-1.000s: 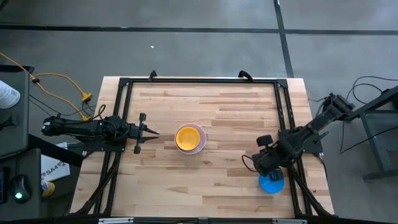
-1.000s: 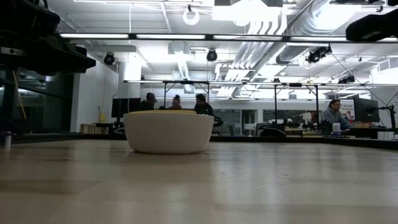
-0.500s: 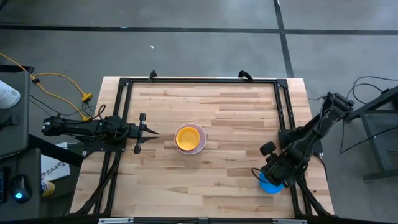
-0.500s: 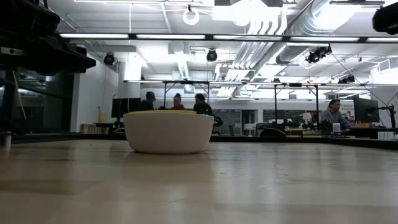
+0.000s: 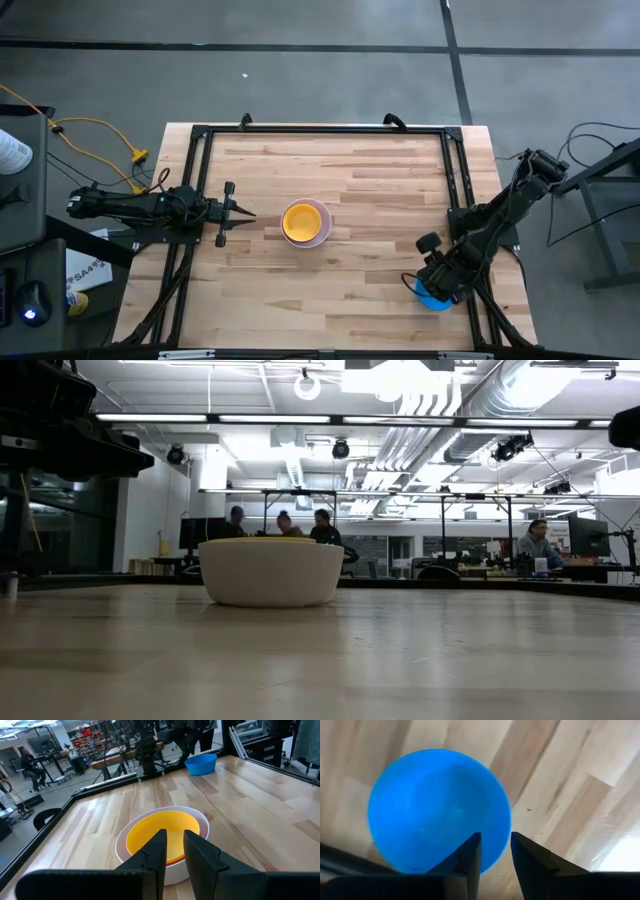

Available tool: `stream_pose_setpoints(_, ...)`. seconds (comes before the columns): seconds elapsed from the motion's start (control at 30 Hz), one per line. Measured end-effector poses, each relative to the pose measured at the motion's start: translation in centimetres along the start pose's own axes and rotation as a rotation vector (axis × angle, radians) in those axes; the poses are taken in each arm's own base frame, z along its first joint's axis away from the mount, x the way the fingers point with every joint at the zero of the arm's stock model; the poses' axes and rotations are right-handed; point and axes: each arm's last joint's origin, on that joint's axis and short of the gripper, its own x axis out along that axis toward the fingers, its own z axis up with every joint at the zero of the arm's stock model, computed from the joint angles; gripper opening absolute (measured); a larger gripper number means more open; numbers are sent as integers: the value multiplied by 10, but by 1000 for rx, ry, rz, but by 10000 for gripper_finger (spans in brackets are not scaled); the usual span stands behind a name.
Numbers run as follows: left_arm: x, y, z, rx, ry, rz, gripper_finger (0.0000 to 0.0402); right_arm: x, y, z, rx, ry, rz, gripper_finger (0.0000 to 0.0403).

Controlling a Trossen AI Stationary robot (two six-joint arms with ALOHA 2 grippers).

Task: Nest bowls inside each other
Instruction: Stack the blue bowl on the yellow bowl

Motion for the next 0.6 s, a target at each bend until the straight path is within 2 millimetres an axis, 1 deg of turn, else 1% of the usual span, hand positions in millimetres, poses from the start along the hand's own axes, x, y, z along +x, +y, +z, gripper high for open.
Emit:
stream_pose_setpoints(0.23,0,0,0,0,0,0,65,11,-5,-6,4,25,-39,94)
stream_pose_setpoints(0.6,0,0,0,0,0,0,65,21,-8,-6,18,-4,-34,92)
